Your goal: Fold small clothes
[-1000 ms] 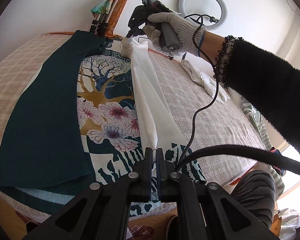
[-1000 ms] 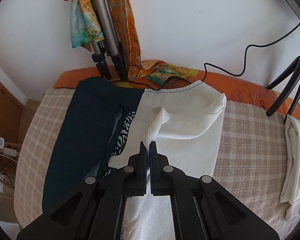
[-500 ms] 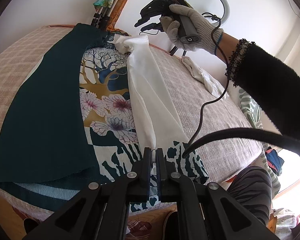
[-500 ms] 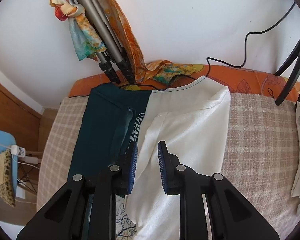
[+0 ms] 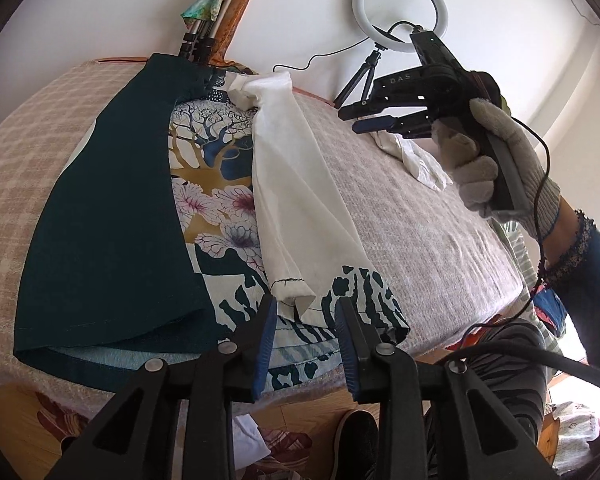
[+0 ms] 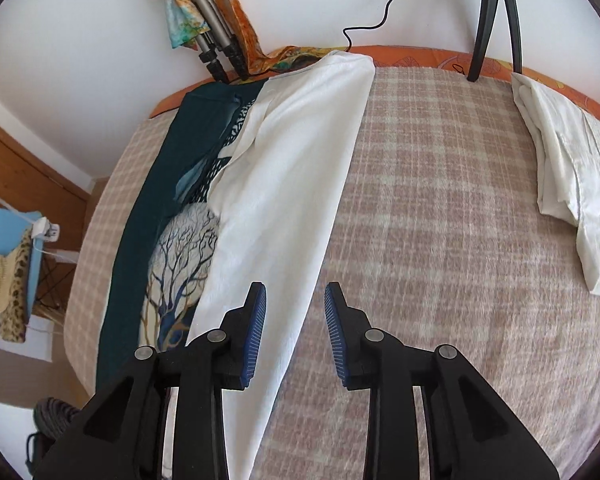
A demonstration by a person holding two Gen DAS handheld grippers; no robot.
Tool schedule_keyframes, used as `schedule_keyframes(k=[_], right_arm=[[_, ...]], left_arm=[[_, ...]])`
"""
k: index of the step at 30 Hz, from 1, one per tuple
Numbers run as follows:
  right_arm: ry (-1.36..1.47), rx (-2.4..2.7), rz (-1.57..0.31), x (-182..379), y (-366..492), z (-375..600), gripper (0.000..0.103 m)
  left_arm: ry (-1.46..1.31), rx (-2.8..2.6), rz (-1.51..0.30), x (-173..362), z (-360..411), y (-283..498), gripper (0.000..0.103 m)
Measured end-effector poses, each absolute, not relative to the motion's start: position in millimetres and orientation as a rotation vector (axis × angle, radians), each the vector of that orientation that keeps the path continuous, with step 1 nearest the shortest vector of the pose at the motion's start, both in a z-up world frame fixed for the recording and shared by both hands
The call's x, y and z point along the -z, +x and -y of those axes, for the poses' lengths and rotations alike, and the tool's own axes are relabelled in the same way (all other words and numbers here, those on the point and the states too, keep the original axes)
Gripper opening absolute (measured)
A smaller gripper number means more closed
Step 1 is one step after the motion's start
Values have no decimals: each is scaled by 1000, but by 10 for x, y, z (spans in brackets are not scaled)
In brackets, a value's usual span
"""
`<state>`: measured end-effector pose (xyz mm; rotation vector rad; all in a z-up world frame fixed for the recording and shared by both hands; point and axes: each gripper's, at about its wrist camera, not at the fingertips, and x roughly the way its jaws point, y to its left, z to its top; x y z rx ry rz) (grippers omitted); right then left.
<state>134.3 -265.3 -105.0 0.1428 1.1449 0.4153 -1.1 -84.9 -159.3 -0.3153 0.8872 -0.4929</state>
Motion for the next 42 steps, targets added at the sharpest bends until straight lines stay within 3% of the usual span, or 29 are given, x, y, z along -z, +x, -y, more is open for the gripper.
schedule_keyframes(k=[10,18,29,30,31,32,33,34,37,41,42], right_arm=[[141,-488,-1178,1412,12,2545,29],[157,-534,-1191,1633,-421,2418,29],[11,-511,-1140,1583,-508,2230,28],[-8,-505,-1135,1582,-512,2203,19],[-32,-498,-1136,1586,-506,2179,13],[-42,-496,-1135,1587,-504,2163,9],[-44,-495,-1134,1584,-499,2159,9],[-46,-492,-1134,1584,-493,2146,9],[-42,-492,-1133,1589,-503,2120,7],[-31,-496,-1138,1602,-517,2147,6],[-22,-500,-1140,1598,-548,2177,5]], left_arm=[[-248,471,-933,1531,825,203,28],[-257,501,-971,1672,843,300,0],[-246,453,-941,1683,738,149,0],[-262,457,-938,1667,724,150,0],[-275,459,-938,1653,713,158,3],[-291,473,-939,1640,706,167,24],[-306,490,-939,1626,704,177,36],[-309,489,-940,1617,712,187,36],[-299,511,-941,1605,779,210,32],[-247,498,-959,1660,883,238,2],[-235,487,-958,1671,889,238,0]])
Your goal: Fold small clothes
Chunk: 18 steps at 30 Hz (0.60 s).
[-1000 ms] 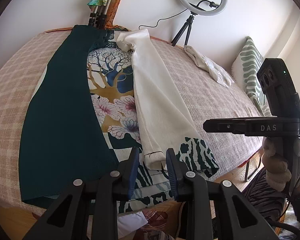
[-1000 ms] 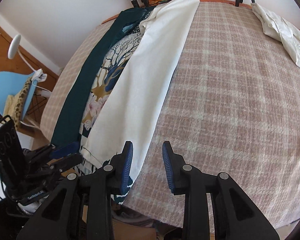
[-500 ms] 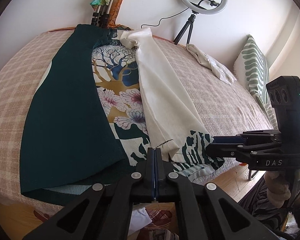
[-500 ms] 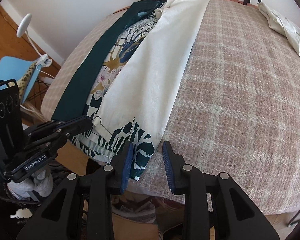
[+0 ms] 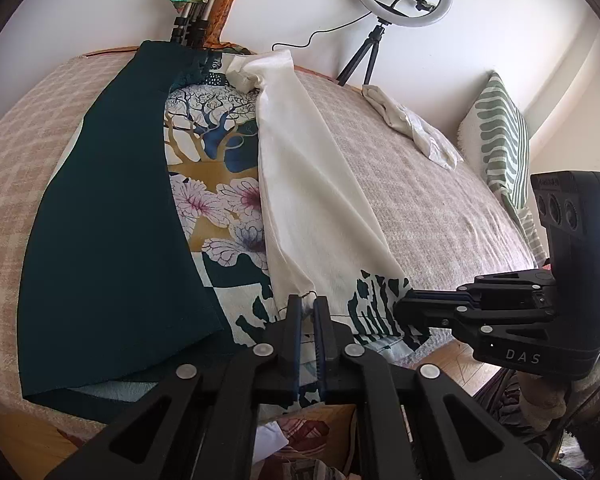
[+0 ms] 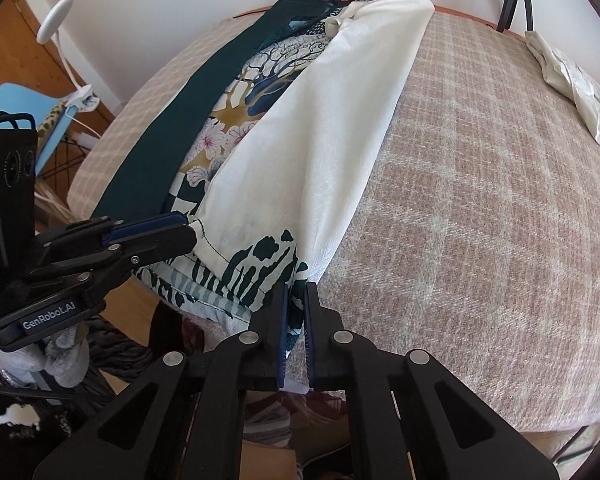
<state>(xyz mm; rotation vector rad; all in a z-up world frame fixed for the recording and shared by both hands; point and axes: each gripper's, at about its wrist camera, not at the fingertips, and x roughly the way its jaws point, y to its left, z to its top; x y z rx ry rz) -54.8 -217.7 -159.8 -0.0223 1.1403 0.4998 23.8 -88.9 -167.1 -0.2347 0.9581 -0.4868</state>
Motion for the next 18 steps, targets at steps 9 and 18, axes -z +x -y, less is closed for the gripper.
schedule_keyframes(k=[9,18], right_arm=[[33,-493,-1141,1541,-520,2358,6],[99,-484,-999,949,-26,2580,6]], left_arm=[[-270,441,-946,1629,690,154,5],[-214,454,-841,1199,718,277,39]])
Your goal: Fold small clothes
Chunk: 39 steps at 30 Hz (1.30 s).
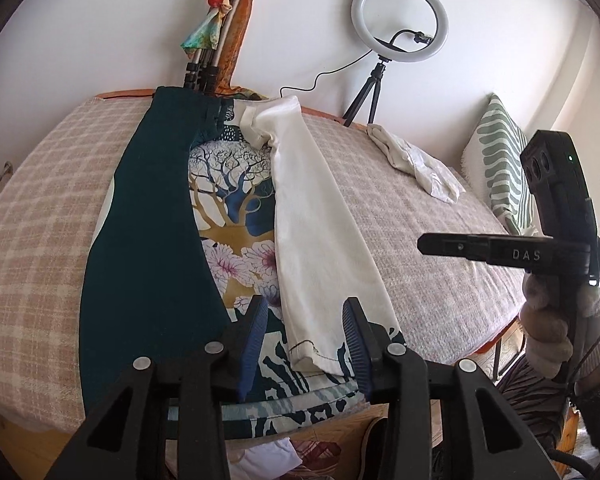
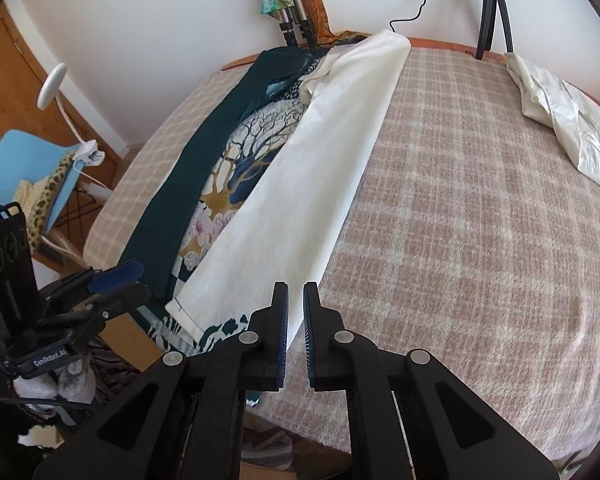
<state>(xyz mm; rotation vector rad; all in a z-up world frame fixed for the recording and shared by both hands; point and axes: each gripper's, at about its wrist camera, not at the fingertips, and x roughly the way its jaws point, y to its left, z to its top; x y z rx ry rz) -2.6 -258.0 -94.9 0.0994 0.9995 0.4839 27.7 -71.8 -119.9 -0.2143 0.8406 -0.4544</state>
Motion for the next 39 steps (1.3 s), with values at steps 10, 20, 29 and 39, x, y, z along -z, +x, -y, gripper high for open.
schedule_keyframes(k=[10,20,29,39], right_arm=[[169,-558,-925,203,1444,2353,43],[175,-482,-1072,561,3023,1534,43],[123,-311,-1195,1325,3844,1299,43],[-85,-192,-1189,1517,3989,1183,12]], left_arm=[[-149,521,-822,933,899,849,39],[-216,544,-887,1193,790,1144,38],[-251,508,-866,1158,617,1261,38],[-269,514,-881,1178,602,1303,38]])
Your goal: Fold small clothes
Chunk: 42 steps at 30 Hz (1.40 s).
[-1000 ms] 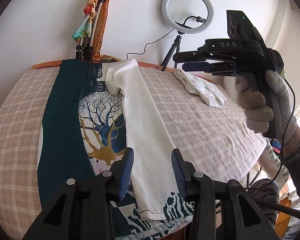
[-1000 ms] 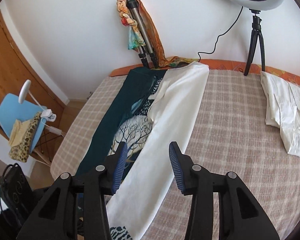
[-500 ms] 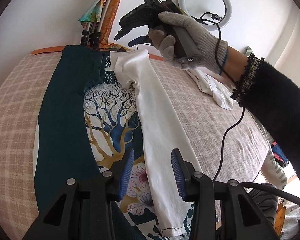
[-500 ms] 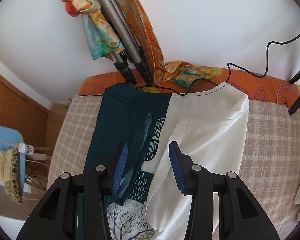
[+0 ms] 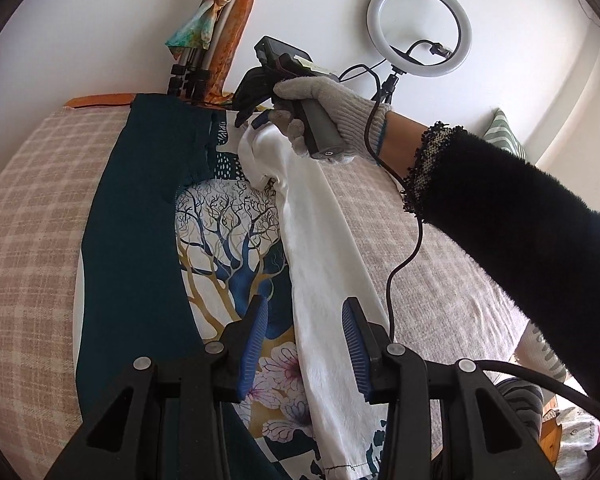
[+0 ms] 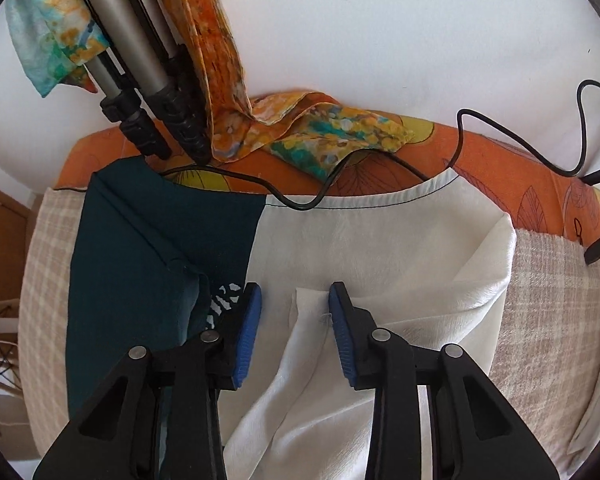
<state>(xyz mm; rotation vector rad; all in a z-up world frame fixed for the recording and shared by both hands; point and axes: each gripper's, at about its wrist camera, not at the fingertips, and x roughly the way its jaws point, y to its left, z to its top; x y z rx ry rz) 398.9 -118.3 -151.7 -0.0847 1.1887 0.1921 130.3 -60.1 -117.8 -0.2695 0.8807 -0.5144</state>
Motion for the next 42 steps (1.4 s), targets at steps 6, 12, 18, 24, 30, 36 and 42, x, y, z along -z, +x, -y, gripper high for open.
schedule_keyframes(k=[6,12,18,24,30,36,42], right_arm=[[-51,-236,-1158,1417,3923,1268,3],[103,-393,-1105,1190,3934,1257,3],[186,-468,-1181,1366,4060,1163,23],[302,-472,-1058,891,3839,1548,35],[298,-450,-946,177,3188,2125,35],[261,-404,-882,-216,2272,2611,35],[200,-303,-815,-460,1283,2947,35]], left_arm=[[-270,520,-883,1186,630,1304,38],[-267,521,-888,1194,654,1299,38],[-263,508,-879,1155,643,1276,38],[-242,490,-857,1090,583,1208,38],[-207,488,-823,1021,499,1009,38],[-56,452,-748,906,453,722,38],[111,369,-724,866,257,472,38]])
